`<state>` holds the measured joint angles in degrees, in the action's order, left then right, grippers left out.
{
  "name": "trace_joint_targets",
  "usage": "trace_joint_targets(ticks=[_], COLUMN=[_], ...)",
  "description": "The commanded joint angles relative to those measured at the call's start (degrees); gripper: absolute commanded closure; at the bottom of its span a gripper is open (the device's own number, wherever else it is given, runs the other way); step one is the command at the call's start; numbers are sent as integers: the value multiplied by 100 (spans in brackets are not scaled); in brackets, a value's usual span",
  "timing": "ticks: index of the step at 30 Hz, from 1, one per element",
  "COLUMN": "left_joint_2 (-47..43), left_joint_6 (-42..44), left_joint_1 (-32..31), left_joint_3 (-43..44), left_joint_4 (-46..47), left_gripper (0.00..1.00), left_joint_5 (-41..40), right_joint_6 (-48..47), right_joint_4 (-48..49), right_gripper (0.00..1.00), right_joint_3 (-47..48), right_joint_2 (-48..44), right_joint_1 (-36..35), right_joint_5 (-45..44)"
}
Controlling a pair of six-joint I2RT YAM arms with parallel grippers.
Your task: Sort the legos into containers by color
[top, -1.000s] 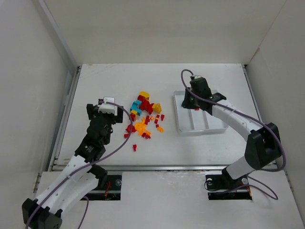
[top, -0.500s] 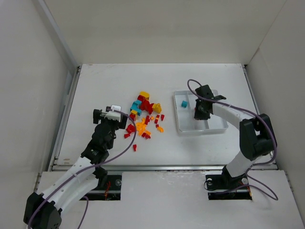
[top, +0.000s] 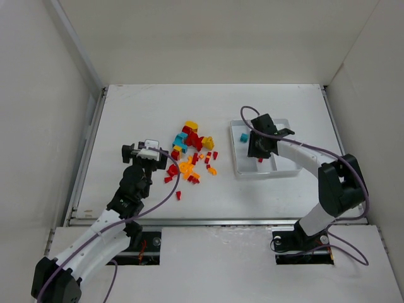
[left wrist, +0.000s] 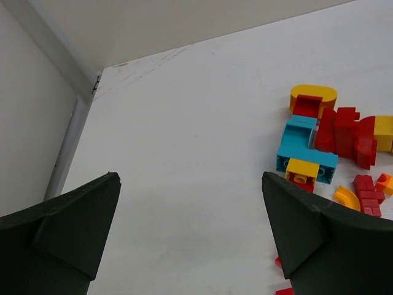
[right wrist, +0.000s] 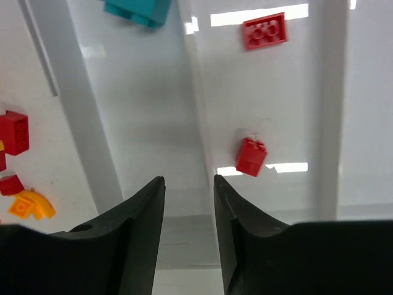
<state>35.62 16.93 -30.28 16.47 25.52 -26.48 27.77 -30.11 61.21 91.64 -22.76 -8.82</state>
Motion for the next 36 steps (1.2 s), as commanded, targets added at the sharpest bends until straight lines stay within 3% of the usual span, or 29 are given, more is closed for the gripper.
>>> trace_joint_targets(ticks=[1, 13, 17, 18, 21, 29, 36], left_joint_2=[-134, -187, -187, -187, -187, -187, -187], left_joint_6=[-23, 82, 83, 83, 83, 83, 83], left_joint_1=[-22, -22, -22, -22, -22, -22, -22], left_joint_3=[-74, -179, -179, -179, -179, -179, -179], left_joint_4=[331, 436, 436, 436, 436, 436, 436], left_gripper=[0, 0, 0, 0, 0, 0, 0], left_joint_5=[46, 46, 99, 99, 99, 99, 99], right_joint_6=[184, -26, 61, 201, 422, 580, -201], right_joint_4=[304, 31, 31, 31, 84, 110, 313], right_gripper=[57, 67, 77, 86, 100, 100, 100], right_joint_3=[93, 629, 682, 682, 682, 1032, 1033], right_joint_2=[143, 663, 952, 1040, 1163, 1489, 1542], right_joint_1=[-211, -483, -483, -483, -483, -431, -633], right_joint_5=[47, -709, -630, -630, -630, -841, -1007])
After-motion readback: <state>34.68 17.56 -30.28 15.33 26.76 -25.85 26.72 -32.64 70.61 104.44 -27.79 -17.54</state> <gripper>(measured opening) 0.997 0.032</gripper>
